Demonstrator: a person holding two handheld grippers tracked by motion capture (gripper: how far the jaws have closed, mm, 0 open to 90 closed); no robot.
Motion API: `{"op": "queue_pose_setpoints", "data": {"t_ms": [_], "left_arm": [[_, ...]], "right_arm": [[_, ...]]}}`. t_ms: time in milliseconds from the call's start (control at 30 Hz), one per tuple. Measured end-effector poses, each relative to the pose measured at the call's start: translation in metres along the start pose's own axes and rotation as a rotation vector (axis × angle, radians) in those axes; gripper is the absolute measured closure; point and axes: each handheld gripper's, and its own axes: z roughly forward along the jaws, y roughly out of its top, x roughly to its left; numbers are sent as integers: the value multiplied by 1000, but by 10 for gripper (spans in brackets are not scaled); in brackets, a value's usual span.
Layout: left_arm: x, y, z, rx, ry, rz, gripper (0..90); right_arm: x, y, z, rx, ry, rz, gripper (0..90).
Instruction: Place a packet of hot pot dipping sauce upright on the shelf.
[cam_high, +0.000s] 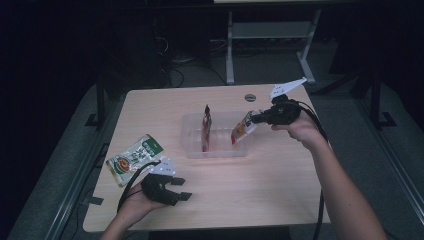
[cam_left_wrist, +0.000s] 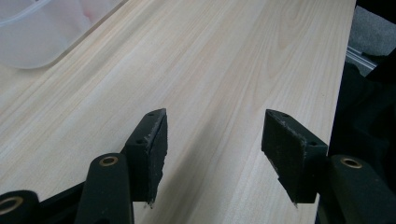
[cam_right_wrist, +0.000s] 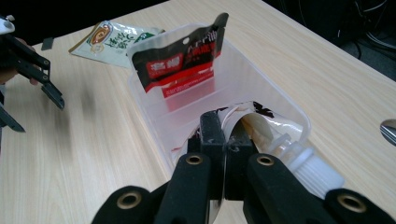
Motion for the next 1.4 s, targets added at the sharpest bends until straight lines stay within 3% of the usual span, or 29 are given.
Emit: {"op": "queue_pose_setpoints", "data": {"t_ms": [467, 833, 1400], "left_arm": [[0, 0, 1, 2, -2, -1, 404], [0, 0, 1, 2, -4, 0, 403], [0, -1, 3, 13, -7, 2, 403]], "right_arm": [[-5, -4, -2, 32, -14, 0, 891], [-3, 0, 12, 43, -11, -5, 891], [-9, -4, 31, 41, -2, 33, 885]]}}
